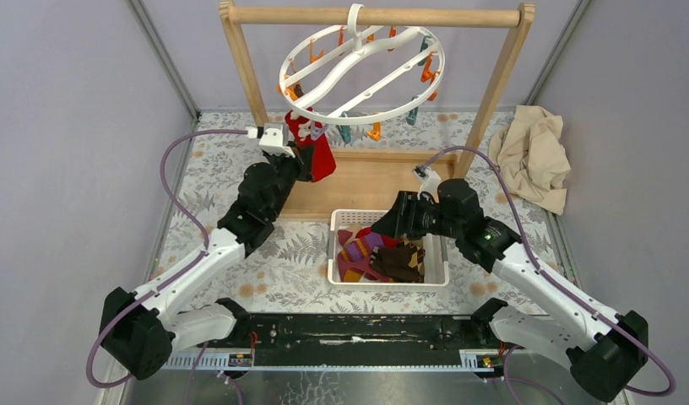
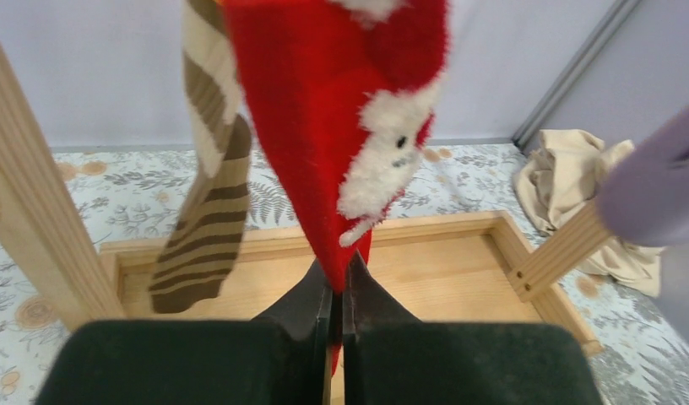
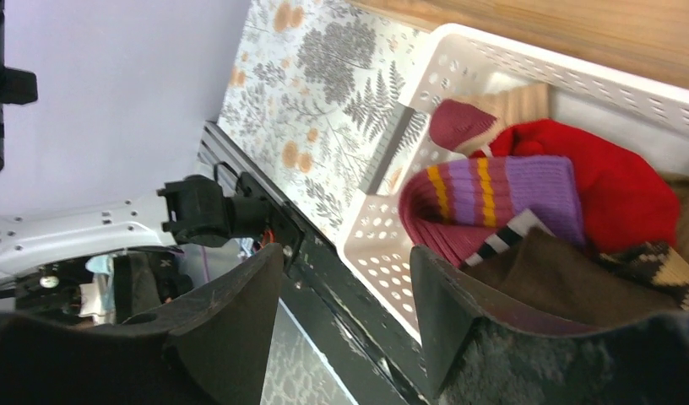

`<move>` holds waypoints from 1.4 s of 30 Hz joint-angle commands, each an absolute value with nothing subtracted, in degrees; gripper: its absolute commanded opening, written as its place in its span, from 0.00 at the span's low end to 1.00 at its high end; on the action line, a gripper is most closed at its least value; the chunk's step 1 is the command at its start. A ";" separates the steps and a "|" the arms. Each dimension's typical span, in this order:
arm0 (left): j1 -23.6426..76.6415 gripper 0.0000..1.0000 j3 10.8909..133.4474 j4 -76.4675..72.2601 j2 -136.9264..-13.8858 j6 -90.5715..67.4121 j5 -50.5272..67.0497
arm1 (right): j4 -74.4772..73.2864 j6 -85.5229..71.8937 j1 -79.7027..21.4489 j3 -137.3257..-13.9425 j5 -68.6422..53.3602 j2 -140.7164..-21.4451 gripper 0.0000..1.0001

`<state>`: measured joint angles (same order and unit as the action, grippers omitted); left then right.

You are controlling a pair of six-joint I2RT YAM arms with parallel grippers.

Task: Remove the socks clipped to the hanger
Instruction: Remove the sock from the hanger.

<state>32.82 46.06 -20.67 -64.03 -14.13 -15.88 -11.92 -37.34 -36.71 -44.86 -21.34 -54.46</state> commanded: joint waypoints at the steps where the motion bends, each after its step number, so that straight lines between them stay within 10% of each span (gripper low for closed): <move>1: 32.41 0.00 49.84 -13.81 -61.58 -17.94 -10.53 | -1.06 -41.90 -36.92 -43.99 -24.70 -56.77 0.64; 24: 32.48 0.00 55.64 1.10 -59.11 -35.32 -0.57 | 64.90 -74.07 -29.33 -31.00 -35.08 -77.54 0.66; 42: 32.52 0.00 55.78 0.91 -58.37 -45.22 4.23 | 76.16 -73.84 -29.40 -35.08 -33.17 -88.84 0.71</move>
<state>32.77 54.30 2.24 -59.11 -42.06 2.07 68.58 -73.82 -29.61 -32.93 -33.93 -87.22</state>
